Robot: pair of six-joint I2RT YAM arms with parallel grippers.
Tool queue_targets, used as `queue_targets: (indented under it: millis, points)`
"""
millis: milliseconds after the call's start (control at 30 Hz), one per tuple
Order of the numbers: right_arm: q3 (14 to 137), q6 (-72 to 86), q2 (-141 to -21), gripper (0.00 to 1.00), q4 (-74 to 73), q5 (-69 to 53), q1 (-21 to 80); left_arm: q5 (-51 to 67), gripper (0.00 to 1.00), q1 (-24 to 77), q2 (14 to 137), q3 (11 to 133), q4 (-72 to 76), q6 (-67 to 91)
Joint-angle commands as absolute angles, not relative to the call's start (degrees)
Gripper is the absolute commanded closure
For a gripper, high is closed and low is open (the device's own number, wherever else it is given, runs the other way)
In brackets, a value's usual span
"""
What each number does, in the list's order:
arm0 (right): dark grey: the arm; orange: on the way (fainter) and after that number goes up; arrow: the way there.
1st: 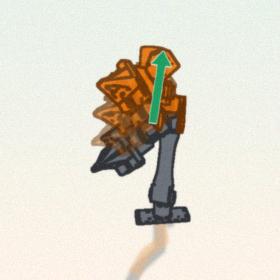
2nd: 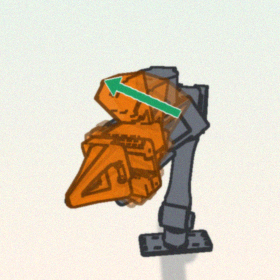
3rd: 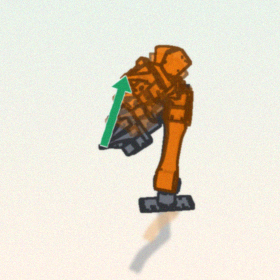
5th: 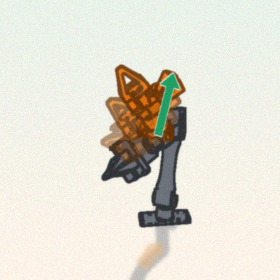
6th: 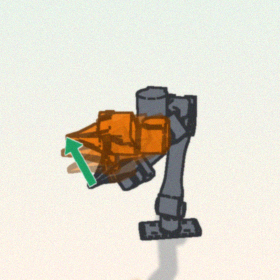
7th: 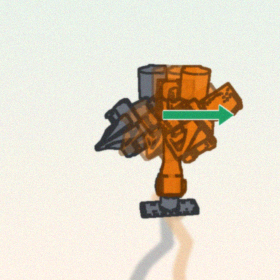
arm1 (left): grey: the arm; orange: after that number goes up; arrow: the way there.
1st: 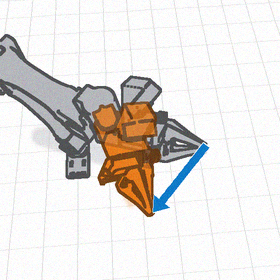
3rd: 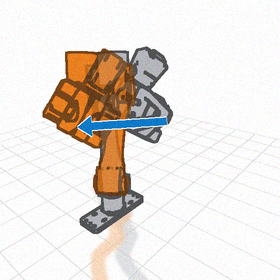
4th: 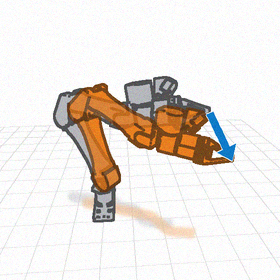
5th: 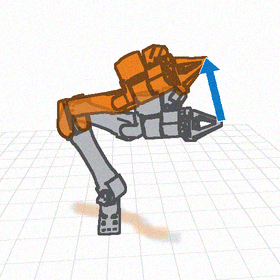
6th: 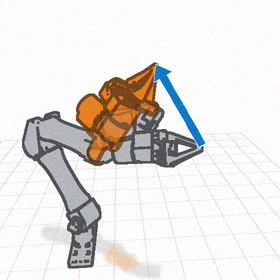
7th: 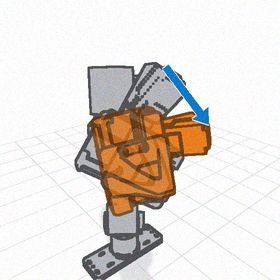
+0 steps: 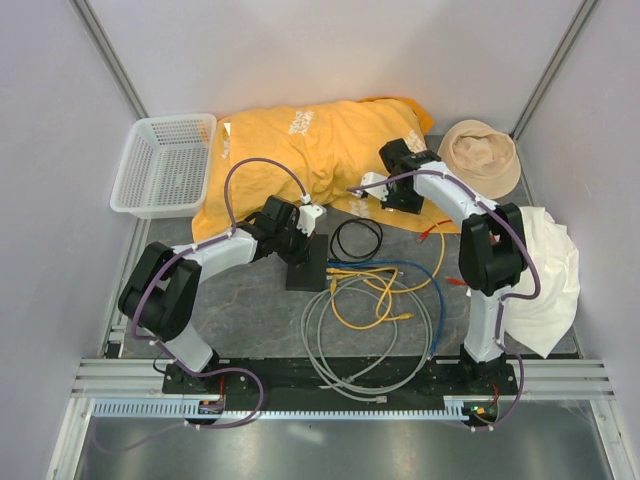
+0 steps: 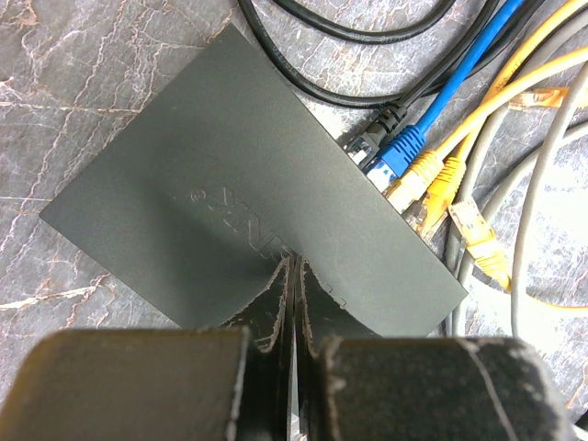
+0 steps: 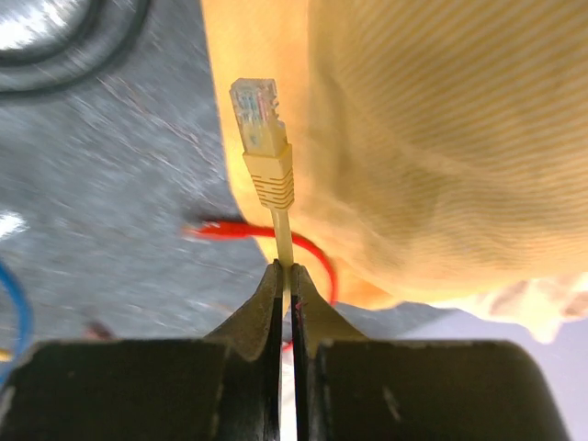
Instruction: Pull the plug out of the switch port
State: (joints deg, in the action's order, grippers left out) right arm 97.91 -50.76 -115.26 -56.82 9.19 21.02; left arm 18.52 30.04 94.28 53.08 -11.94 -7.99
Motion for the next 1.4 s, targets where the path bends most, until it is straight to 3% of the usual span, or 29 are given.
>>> queue_targets:
  millis: [0, 133, 367, 700, 733, 800, 833, 900, 933, 1000, 1067, 1100, 1233, 1367]
  points:
    - [92.3, -62.2, -109.9, 0.96, -49.0, 18.5, 21.2, 17.0, 0.98, 30.2, 94.8, 51.7, -15.6, -10.3]
    - [85.3, -74.7, -105.7, 1.0, -41.0, 19.9, 21.2, 16.8, 0.99, 30.2, 94.7, 51.8, -15.6, -10.4]
    - [83.1, -91.7, -100.1, 1.0, -43.1, 11.8, 18.2, 16.9, 0.99, 30.2, 94.6, 51.7, -15.6, -10.5]
    - [79.2, -101.2, -101.9, 0.98, -42.5, 12.6, 13.7, 16.9, 0.98, 30.2, 94.3, 51.4, -15.4, -10.5]
    - [79.0, -100.8, -102.0, 0.88, -42.5, 12.3, 13.5, 16.9, 0.98, 30.2, 94.4, 51.4, -15.4, -10.5]
    - [79.2, -98.5, -102.6, 0.82, -42.5, 11.3, 13.5, 16.9, 0.99, 30.2, 94.2, 51.3, -15.3, -10.5]
    - [79.4, -97.6, -102.7, 0.69, -42.8, 9.8, 13.6, 16.8, 0.99, 30.2, 94.1, 51.3, -15.4, -10.4]
    - [79.9, -95.5, -103.0, 0.55, -43.8, 8.2, 13.5, 16.7, 0.98, 30.2, 94.1, 51.2, -15.3, -10.5]
    - [81.2, -93.0, -103.1, 0.42, -45.0, 7.0, 13.5, 16.7, 0.98, 30.2, 94.1, 51.3, -15.2, -10.5]
    - [84.2, -89.8, -103.4, 0.25, -45.7, 3.5, 13.6, 16.5, 0.98, 30.2, 94.3, 51.4, -15.2, -10.5]
    - [86.3, -84.9, -103.9, 0.14, -46.3, 0.8, 13.6, 16.5, 0.98, 30.2, 94.4, 51.4, -15.2, -10.5]
    - [88.7, -83.2, -104.0, 0.02, -46.3, 0.1, 13.5, 16.6, 0.98, 30.2, 94.4, 51.4, -15.3, -10.5]
    - [95.5, -69.1, -105.2, 0.02, -46.2, -8.6, 13.6, 16.4, 0.98, 30.2, 94.2, 51.4, -15.3, -10.4]
    - [101.1, -34.4, -106.9, 0.02, -43.7, -18.8, 12.7, 15.3, 0.98, 30.2, 93.9, 51.9, -16.2, -9.6]
